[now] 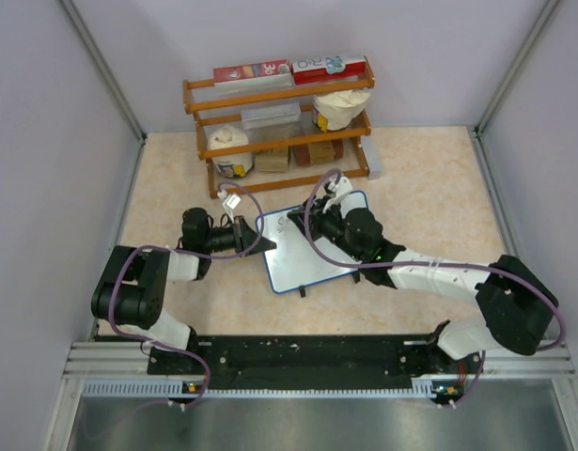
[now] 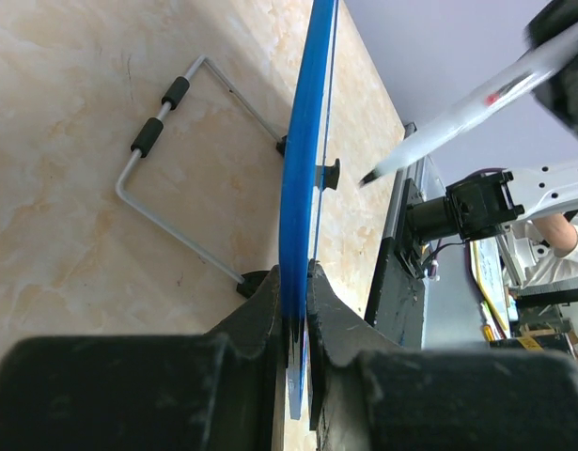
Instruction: Write a sentence on the whiteboard
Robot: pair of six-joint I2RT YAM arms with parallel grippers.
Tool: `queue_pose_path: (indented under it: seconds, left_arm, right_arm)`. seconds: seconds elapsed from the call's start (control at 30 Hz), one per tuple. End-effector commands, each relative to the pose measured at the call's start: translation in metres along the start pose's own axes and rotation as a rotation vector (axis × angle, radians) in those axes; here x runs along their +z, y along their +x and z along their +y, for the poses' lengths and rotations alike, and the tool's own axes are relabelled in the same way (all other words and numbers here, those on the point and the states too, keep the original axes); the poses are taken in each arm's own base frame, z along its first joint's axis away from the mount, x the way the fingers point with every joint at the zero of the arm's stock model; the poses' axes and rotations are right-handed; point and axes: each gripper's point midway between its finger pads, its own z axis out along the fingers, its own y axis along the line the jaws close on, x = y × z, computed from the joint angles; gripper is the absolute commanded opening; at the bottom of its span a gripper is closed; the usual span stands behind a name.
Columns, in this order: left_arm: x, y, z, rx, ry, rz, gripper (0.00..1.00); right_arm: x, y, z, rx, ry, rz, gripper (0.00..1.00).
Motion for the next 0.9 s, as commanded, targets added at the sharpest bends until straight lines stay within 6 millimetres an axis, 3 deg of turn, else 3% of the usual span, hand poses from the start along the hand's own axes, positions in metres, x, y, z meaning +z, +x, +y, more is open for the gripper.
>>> queue_pose_path:
  seconds: [0.0, 0.2, 0.37, 0.63, 0.87]
  left_arm:
    - [0.003, -0.008, 0.009, 0.047, -0.032, -0.025, 0.00]
    - [0.003, -0.009, 0.009, 0.048, -0.031, -0.026, 0.00]
    - [0.003, -0.009, 0.009, 0.049, -0.032, -0.025, 0.00]
    - [0.003, -0.009, 0.009, 0.047, -0.032, -0.025, 0.00]
    - [0.003, -0.009, 0.009, 0.047, -0.030, -0.024, 0.00]
  right_arm:
    - [-0.012, -0.050, 0.011, 0.103, -0.089, -0.116, 0.00]
    - [-0.018, -0.058, 0.001, 0.061, -0.062, -0.130, 0.00]
    - [-0.015, -0.049, -0.010, 0.022, -0.017, -0.114, 0.00]
    - [-0.013, -0.051, 0.002, -0.053, 0.000, -0.125, 0.00]
    - [-0.017, -0.048, -0.001, -0.068, 0.016, -0.125, 0.00]
